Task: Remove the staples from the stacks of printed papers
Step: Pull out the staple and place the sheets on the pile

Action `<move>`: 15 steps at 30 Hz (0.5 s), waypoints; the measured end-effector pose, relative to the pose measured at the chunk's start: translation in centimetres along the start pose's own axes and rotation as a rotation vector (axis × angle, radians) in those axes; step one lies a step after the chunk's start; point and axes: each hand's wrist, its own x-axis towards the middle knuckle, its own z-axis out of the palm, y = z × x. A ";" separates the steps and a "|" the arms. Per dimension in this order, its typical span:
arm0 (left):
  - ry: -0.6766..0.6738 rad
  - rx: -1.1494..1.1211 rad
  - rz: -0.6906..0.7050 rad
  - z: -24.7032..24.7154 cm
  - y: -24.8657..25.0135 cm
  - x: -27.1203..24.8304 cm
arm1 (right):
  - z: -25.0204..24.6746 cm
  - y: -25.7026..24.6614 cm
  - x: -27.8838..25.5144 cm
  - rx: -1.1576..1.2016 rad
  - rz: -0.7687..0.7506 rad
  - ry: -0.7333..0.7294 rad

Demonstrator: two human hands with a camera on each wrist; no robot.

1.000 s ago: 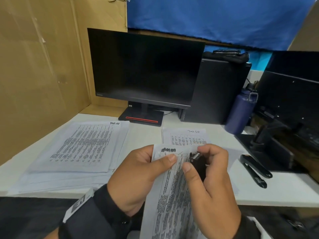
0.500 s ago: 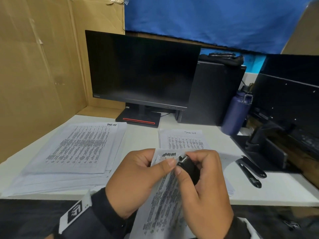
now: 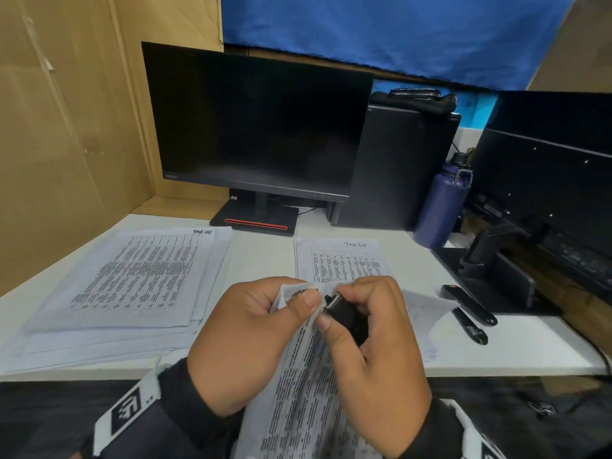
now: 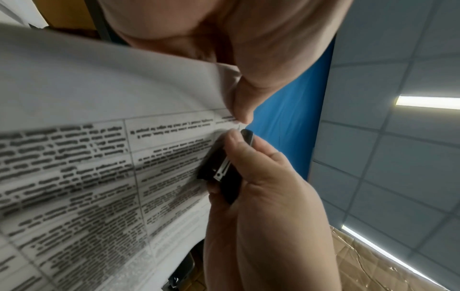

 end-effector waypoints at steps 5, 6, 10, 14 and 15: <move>0.034 -0.067 0.018 0.6 -0.7 -0.3 | -1.1 0.1 0.4 -0.240 -0.298 -0.019; 0.046 -0.089 0.019 0.9 -0.8 -0.4 | -1.4 0.1 0.6 -0.262 -0.332 -0.014; 0.071 -0.127 0.037 1.3 -0.8 -0.5 | -1.4 -0.7 0.9 0.147 0.021 -0.032; 0.074 -0.128 0.020 1.4 -1.0 -0.5 | -0.8 -0.4 0.6 0.268 0.125 -0.052; 0.072 -0.124 0.010 1.4 -1.0 -0.4 | -0.9 -0.3 0.6 0.166 0.043 -0.035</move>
